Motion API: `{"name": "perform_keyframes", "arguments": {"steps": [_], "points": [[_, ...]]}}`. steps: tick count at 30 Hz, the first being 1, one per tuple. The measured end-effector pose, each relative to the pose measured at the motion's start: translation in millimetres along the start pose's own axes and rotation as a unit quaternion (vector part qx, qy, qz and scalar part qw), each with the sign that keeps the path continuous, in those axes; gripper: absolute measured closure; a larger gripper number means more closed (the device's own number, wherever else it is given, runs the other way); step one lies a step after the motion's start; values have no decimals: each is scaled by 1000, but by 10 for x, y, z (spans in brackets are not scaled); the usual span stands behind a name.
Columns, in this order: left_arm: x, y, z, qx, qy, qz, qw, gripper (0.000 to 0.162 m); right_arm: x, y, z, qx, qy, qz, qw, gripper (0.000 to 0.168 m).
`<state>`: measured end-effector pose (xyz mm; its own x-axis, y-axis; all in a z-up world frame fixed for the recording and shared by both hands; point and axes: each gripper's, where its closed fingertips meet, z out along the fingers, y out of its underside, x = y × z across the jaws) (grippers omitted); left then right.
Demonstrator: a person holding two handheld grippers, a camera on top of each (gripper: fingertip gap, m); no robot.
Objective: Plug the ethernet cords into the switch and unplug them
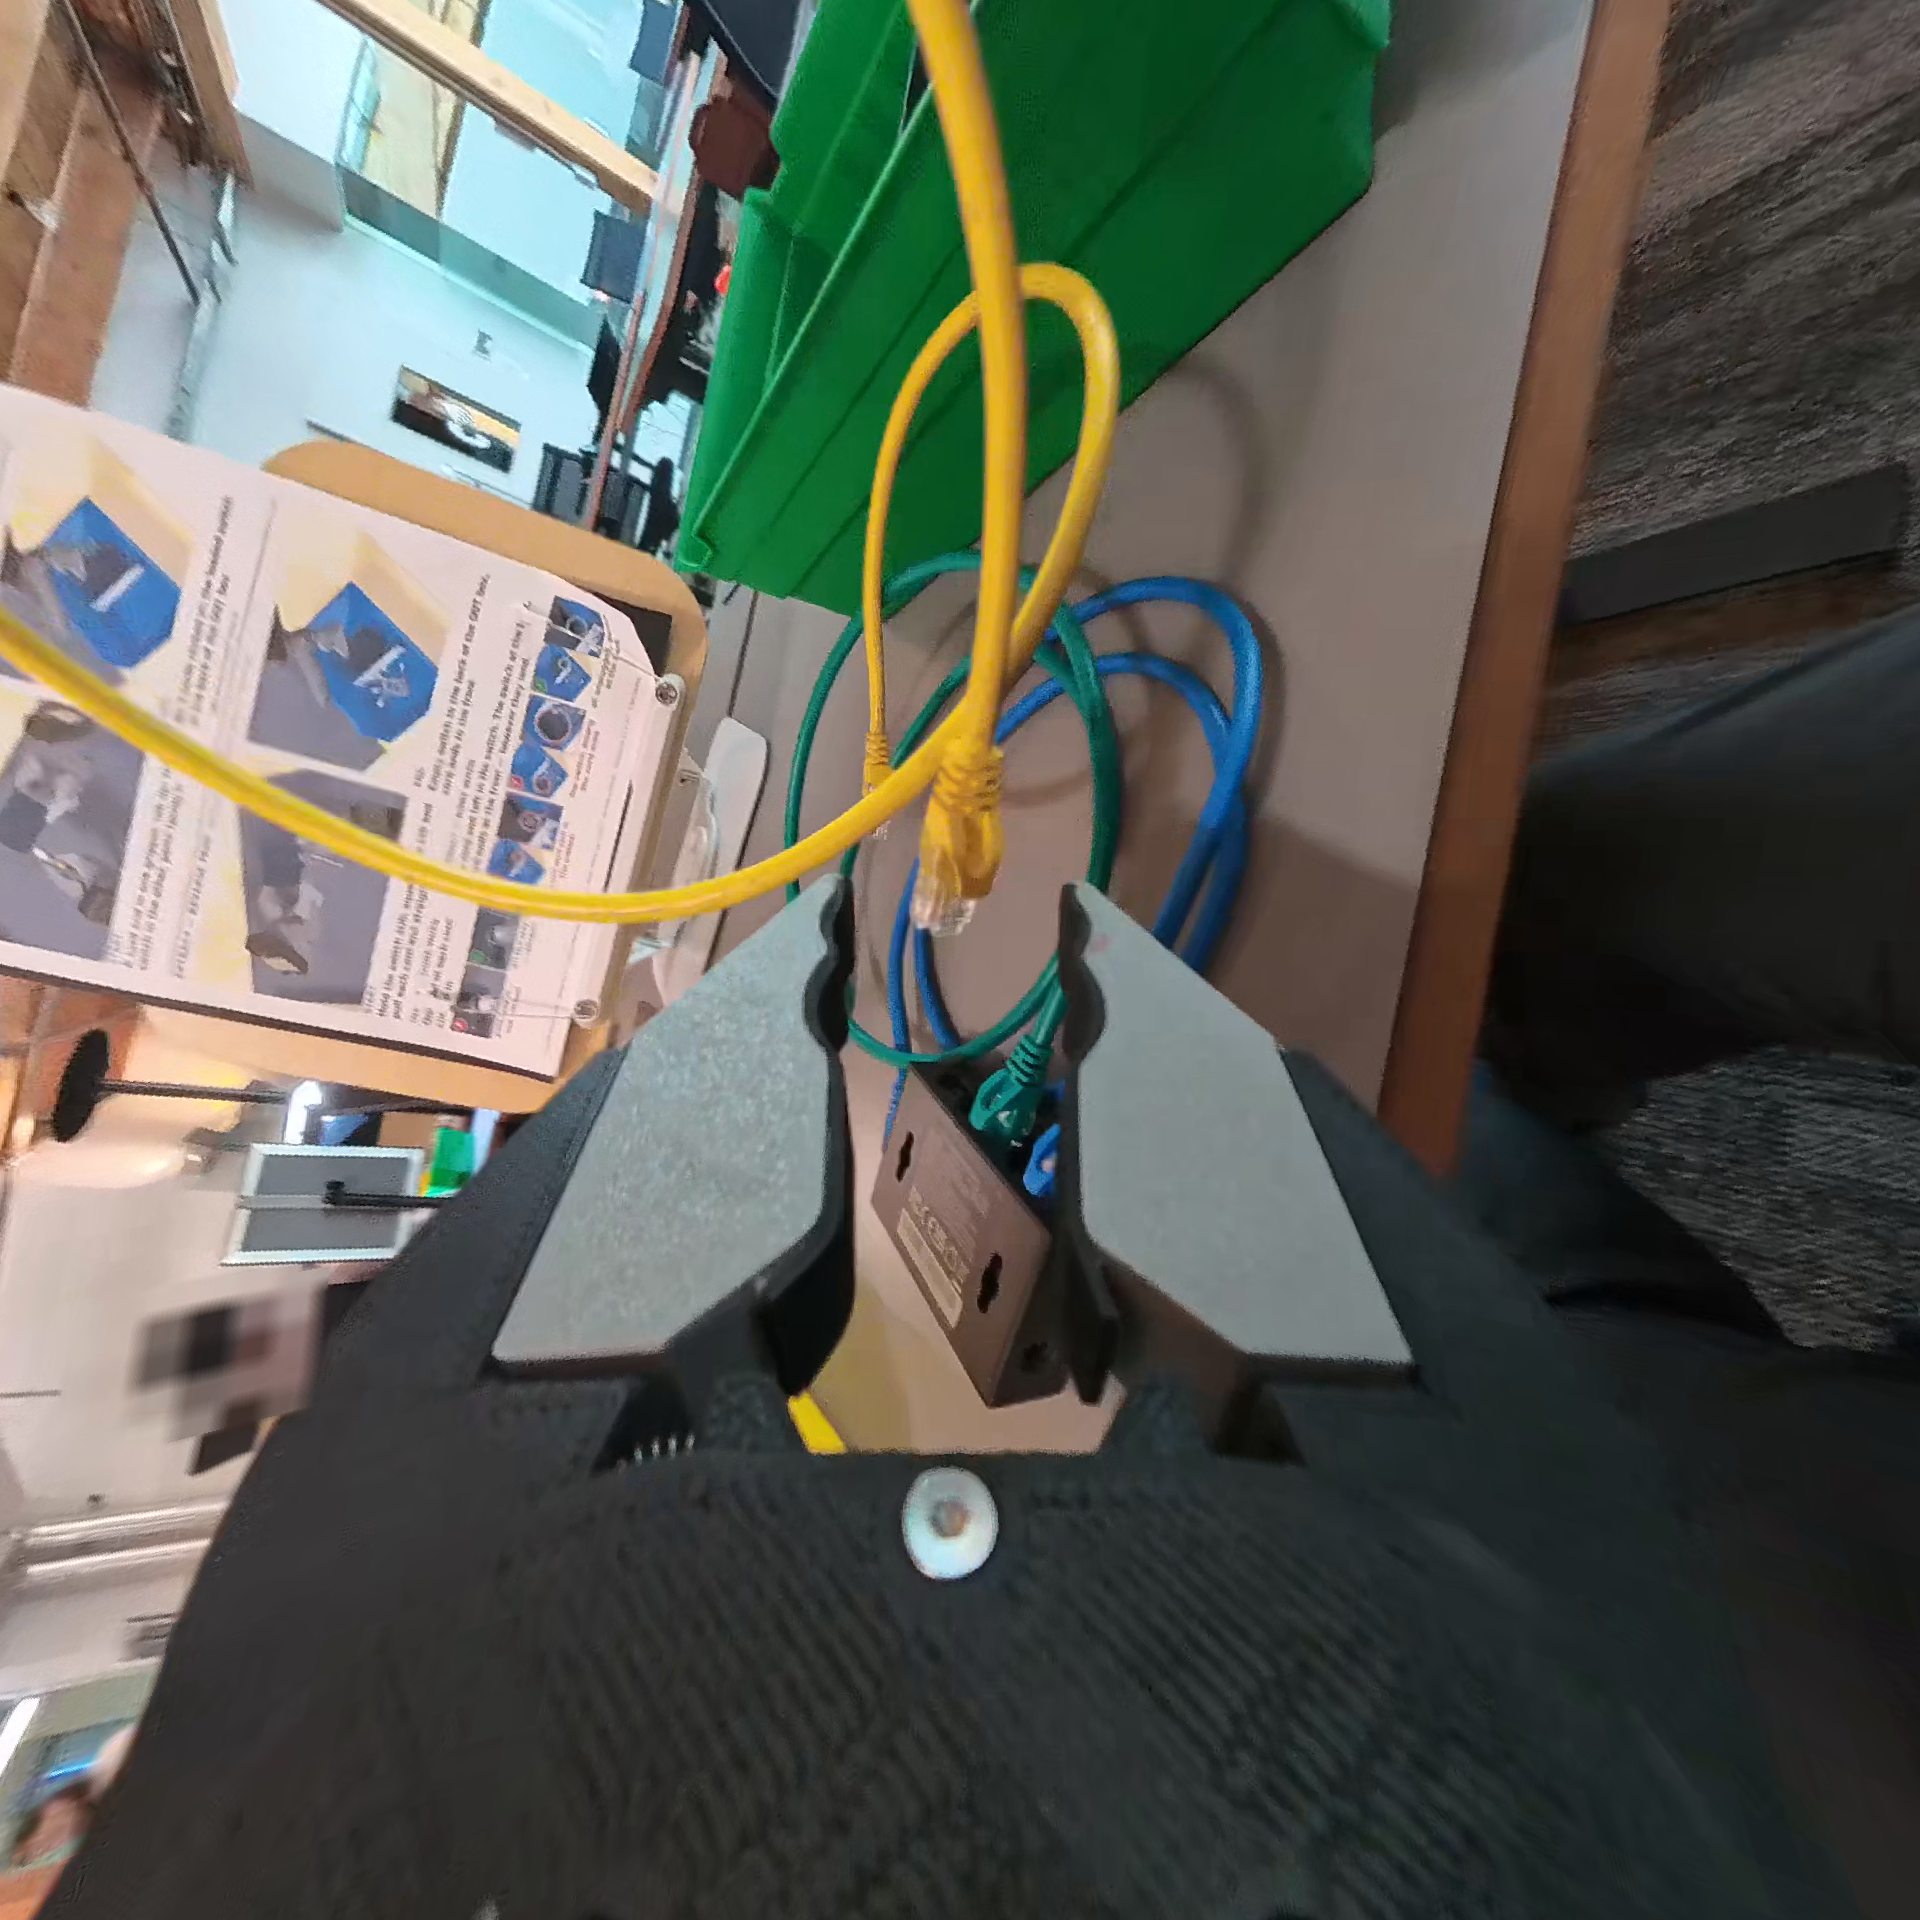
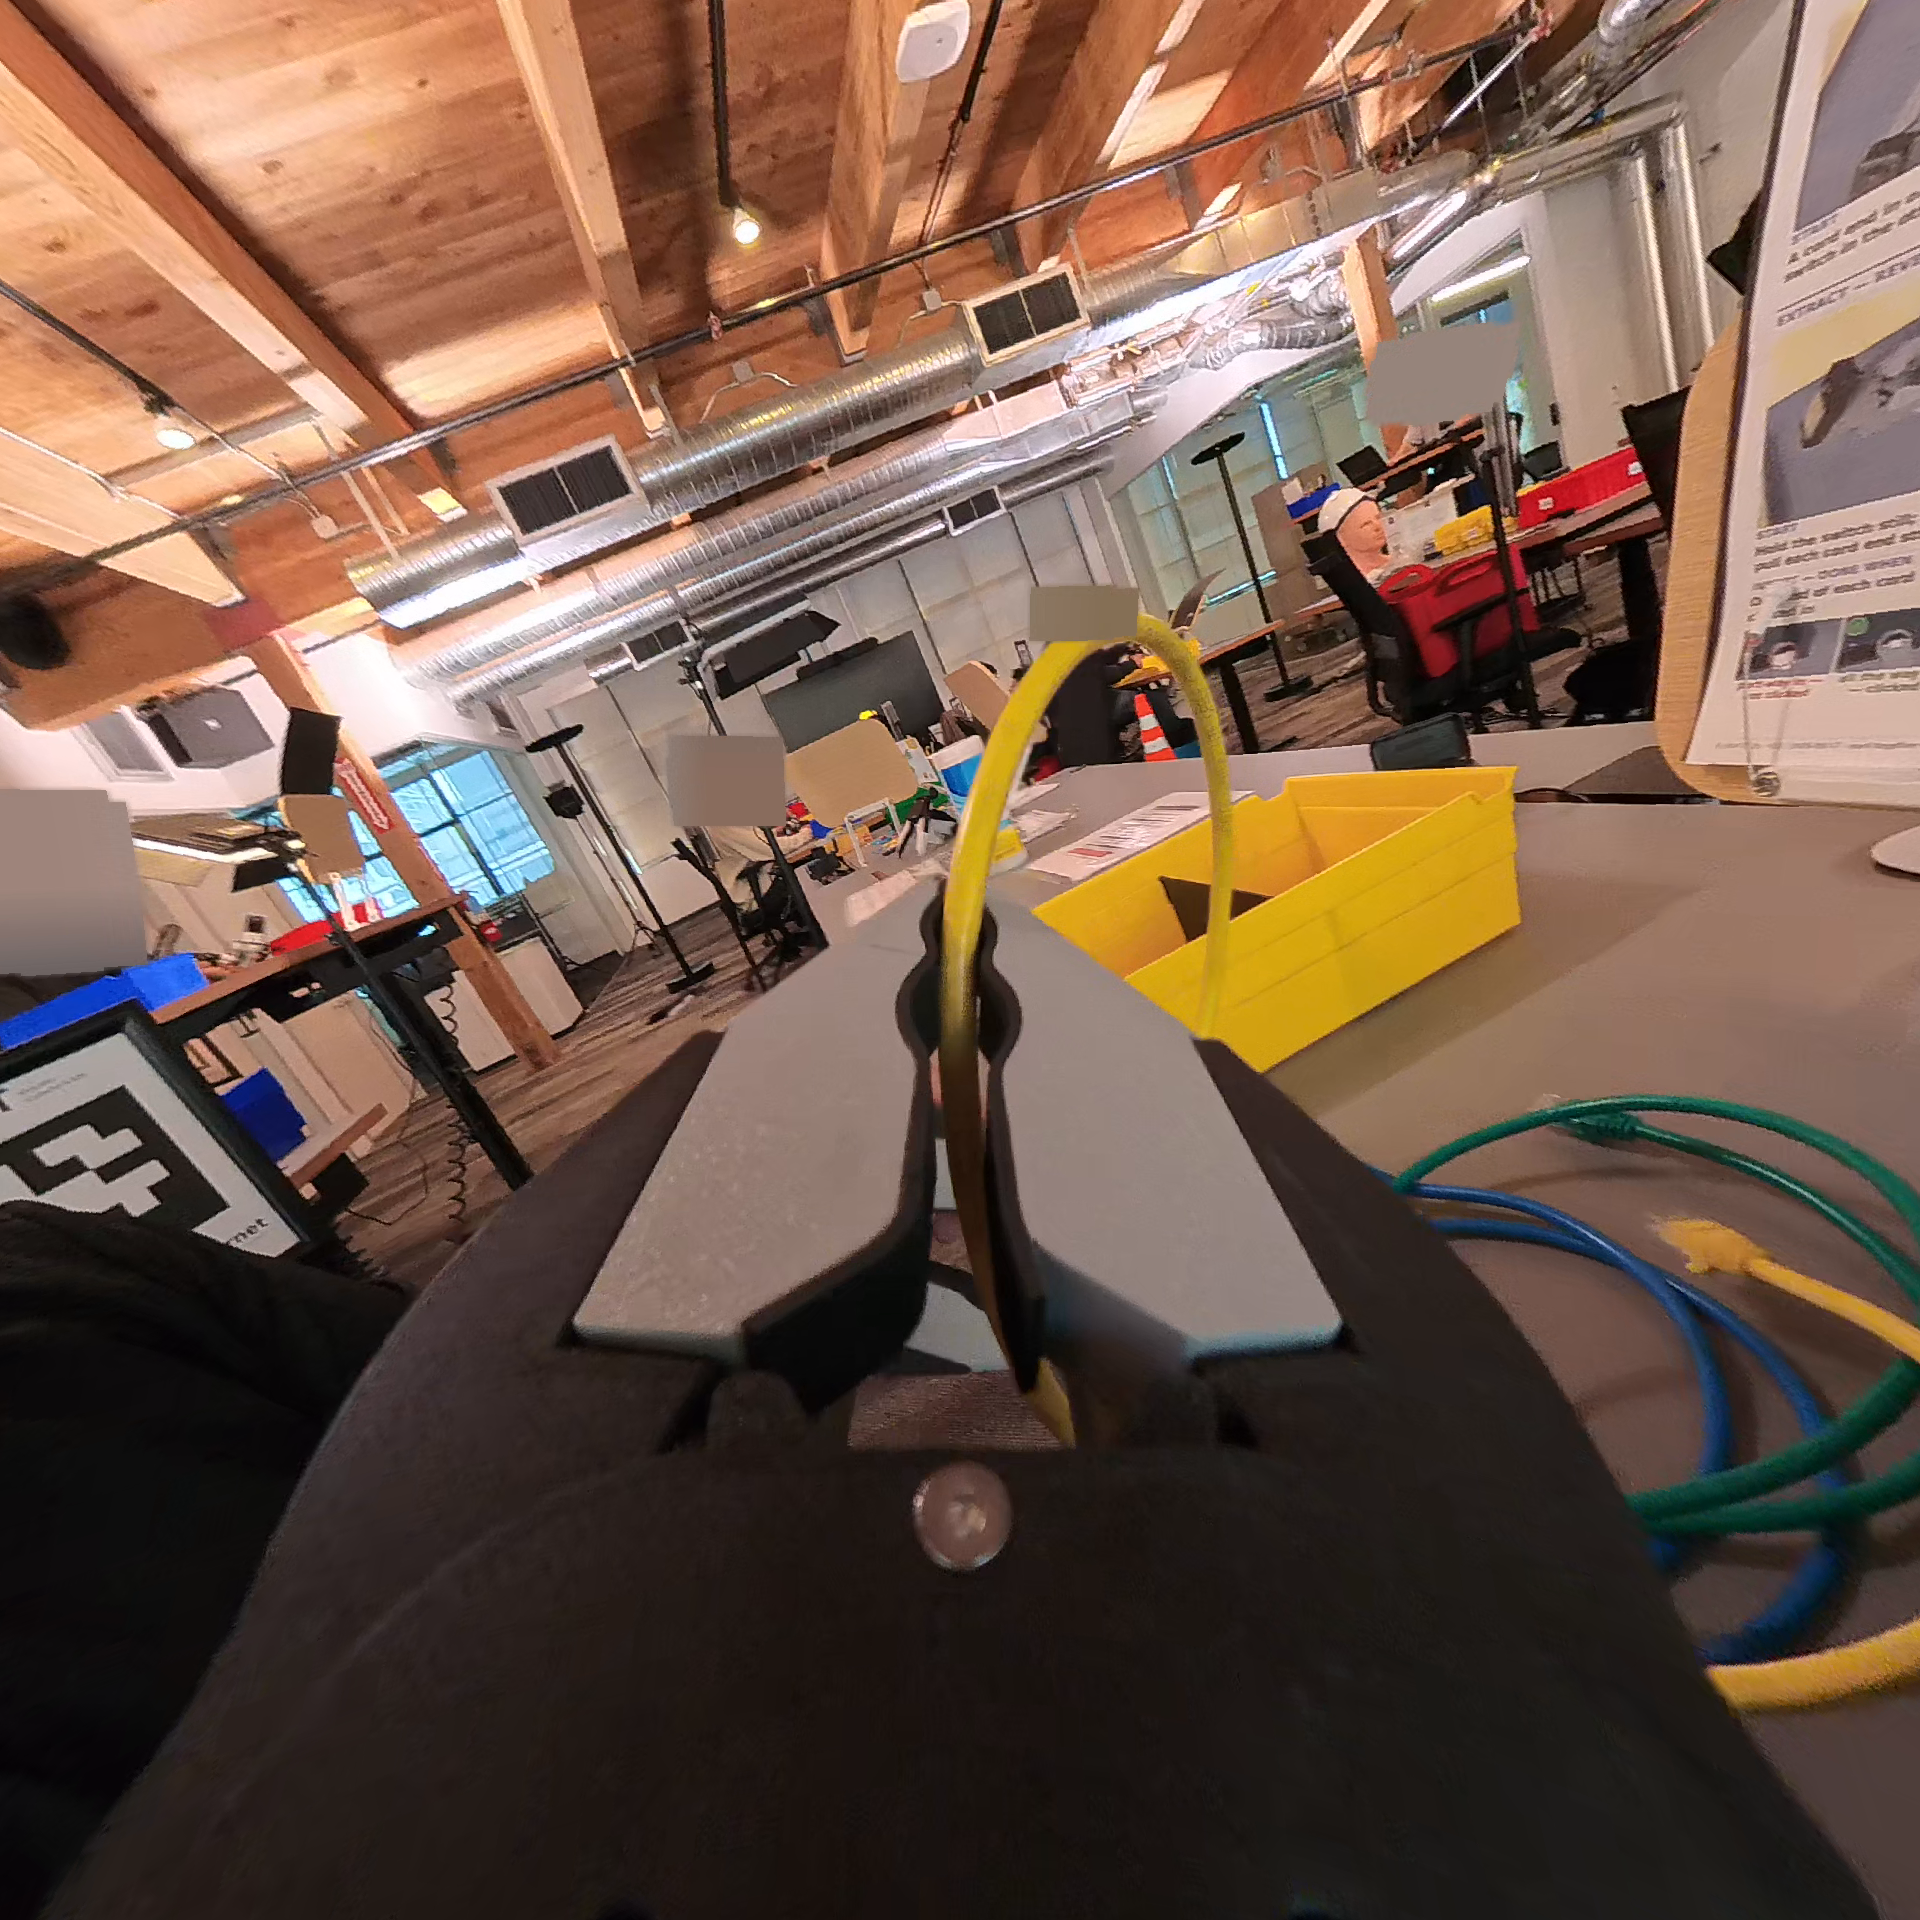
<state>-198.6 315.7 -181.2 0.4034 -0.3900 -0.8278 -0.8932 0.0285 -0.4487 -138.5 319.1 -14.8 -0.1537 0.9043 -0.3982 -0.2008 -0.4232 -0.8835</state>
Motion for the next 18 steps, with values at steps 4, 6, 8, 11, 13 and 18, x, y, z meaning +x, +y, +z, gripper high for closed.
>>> {"name": "perform_keyframes", "arguments": {"steps": [4, 6, 8, 11, 13, 18], "points": [[46, -48, 23, 3, -13, 33, 999, 126, -101, -32, 6, 11, -32, 25, 999, 168], [14, -71, 24, 5, -31, 43, 999, 126, -175, -53, 3, 17, -57, 45, 997, 168], [-13, -100, 16, 11, -43, 46, 998, 126, -245, -81, -4, 24, -81, 65, 994, 168], [-27, -137, 5, 22, -55, 54, 997, 126, -308, -120, -20, 34, -105, 88, 990, 168], [-54, -155, -2, 25, -69, 62, 995, 127, -342, -151, -35, 42, -122, 106, 986, 168], [-33, -227, -4, 38, -78, 69, 994, 129, -429, -207, -52, 64, -169, 158, 971, 168]]}}
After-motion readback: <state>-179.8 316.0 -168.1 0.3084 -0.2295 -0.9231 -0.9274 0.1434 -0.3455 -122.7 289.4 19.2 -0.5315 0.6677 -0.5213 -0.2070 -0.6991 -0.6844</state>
